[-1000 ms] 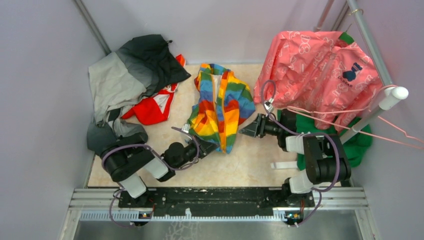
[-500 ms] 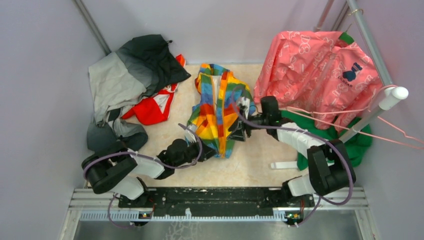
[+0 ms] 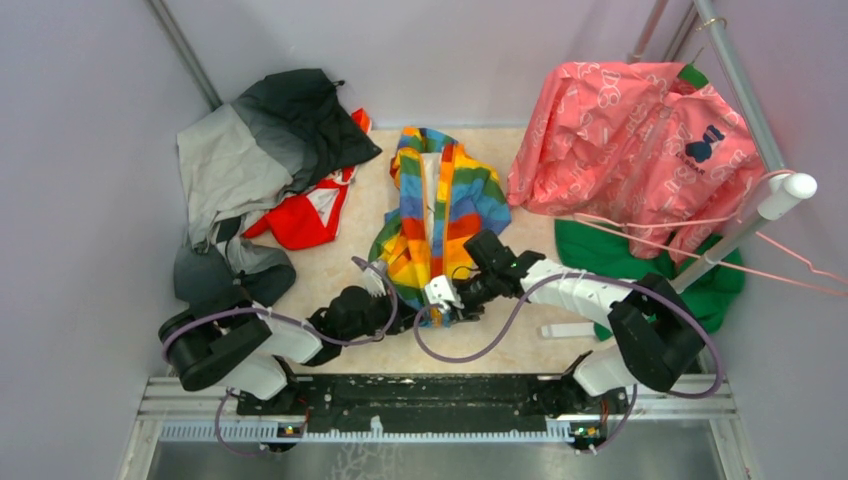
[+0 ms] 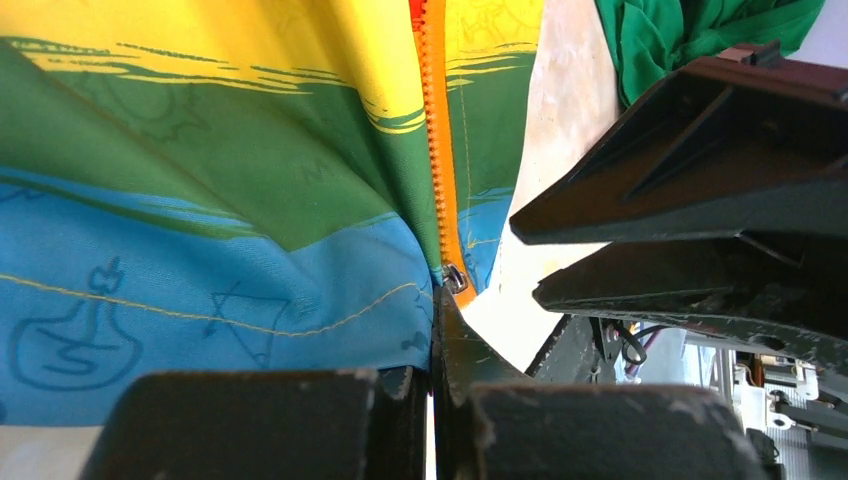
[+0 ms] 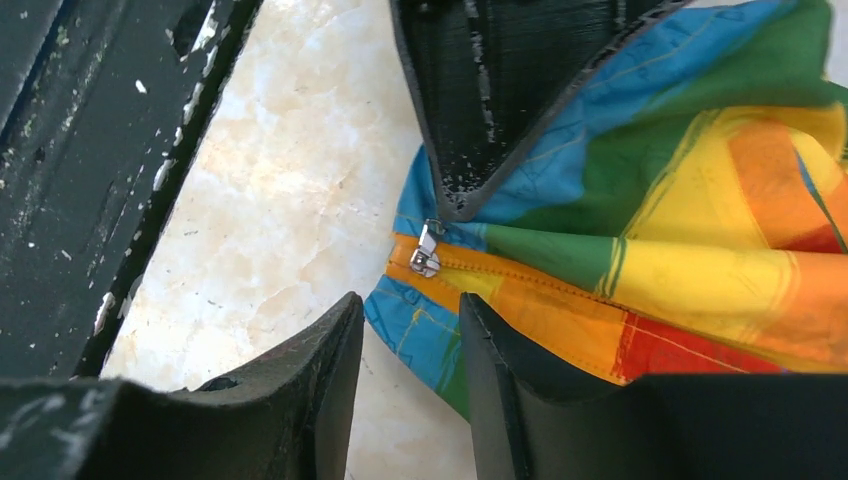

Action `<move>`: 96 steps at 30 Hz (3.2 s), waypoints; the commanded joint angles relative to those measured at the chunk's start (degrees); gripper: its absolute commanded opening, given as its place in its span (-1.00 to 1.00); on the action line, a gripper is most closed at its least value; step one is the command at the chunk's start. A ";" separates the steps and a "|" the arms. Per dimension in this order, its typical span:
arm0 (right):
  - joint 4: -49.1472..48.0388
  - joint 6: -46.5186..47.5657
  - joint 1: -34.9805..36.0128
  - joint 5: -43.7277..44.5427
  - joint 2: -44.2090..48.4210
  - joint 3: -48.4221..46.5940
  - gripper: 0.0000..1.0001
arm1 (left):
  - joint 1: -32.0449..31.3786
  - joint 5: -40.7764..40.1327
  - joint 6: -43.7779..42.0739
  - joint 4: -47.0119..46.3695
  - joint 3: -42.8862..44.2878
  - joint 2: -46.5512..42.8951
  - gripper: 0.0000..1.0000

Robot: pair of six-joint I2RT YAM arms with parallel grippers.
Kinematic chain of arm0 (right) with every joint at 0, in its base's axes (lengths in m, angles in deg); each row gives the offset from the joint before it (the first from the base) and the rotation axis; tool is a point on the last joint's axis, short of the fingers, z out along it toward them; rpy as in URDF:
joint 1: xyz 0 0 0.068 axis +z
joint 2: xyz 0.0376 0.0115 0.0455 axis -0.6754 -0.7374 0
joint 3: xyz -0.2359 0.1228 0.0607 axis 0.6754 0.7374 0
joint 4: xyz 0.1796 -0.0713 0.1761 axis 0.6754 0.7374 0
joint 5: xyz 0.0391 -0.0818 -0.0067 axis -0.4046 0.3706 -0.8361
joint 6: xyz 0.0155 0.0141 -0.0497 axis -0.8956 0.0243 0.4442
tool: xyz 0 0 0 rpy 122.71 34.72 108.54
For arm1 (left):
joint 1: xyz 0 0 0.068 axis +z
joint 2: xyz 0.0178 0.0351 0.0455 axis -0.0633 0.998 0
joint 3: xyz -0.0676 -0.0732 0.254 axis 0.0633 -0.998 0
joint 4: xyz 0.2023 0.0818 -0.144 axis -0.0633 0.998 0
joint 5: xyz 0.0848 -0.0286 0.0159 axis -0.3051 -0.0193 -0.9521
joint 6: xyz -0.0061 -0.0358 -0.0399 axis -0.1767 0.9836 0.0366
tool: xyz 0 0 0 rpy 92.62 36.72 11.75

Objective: Zip up the jacket
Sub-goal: Zip the zipper on the jacket.

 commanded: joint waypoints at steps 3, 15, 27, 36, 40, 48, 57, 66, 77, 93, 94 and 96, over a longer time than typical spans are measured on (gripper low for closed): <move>-1.63 1.77 4.72 4.91 -2.31 -2.04 -0.24 | 0.11 1.72 1.71 -5.22 -2.65 1.43 -1.00; -2.81 -4.09 8.59 6.04 -6.40 -6.44 -0.09 | 0.10 3.58 2.80 -12.49 -4.93 5.30 -1.00; 0.50 -10.01 9.30 2.80 -10.96 -10.09 -0.28 | 0.07 3.90 2.04 -13.53 -6.68 4.40 -1.00; -1.11 -14.89 11.52 6.43 -12.74 -10.40 -0.32 | 0.07 4.20 1.94 -14.06 -6.87 4.96 -1.00; -2.04 -16.51 12.23 8.54 -13.06 -10.36 -0.33 | 0.02 4.50 2.38 -15.28 -7.13 5.57 -1.00; 0.62 -15.14 12.30 6.51 -14.00 -10.92 -0.43 | 0.02 4.60 2.14 -15.30 -7.15 5.77 -1.00; 4.42 -12.56 12.38 2.05 -13.54 -11.75 -0.42 | 0.02 4.62 1.88 -14.97 -7.27 5.98 -1.00; 8.17 -8.42 12.11 -0.46 -12.59 -11.90 -0.43 | 0.02 4.42 1.63 -13.97 -7.63 4.83 -1.00; 9.89 -6.66 7.98 -3.16 -10.11 -11.75 -0.53 | 0.02 4.24 0.96 -10.97 -7.66 2.61 -1.00; 10.12 -8.15 7.01 -6.26 -11.26 -12.32 -0.89 | 0.02 4.78 0.43 -9.88 -7.07 1.74 -1.00; 10.08 -7.82 6.86 -6.00 -11.10 -12.13 -0.89 | 0.02 4.85 0.35 -9.72 -7.13 1.59 -1.00; 8.80 -8.09 6.84 -5.15 -10.47 -11.56 -0.78 | 0.02 5.06 0.14 -9.21 -6.93 1.25 -1.00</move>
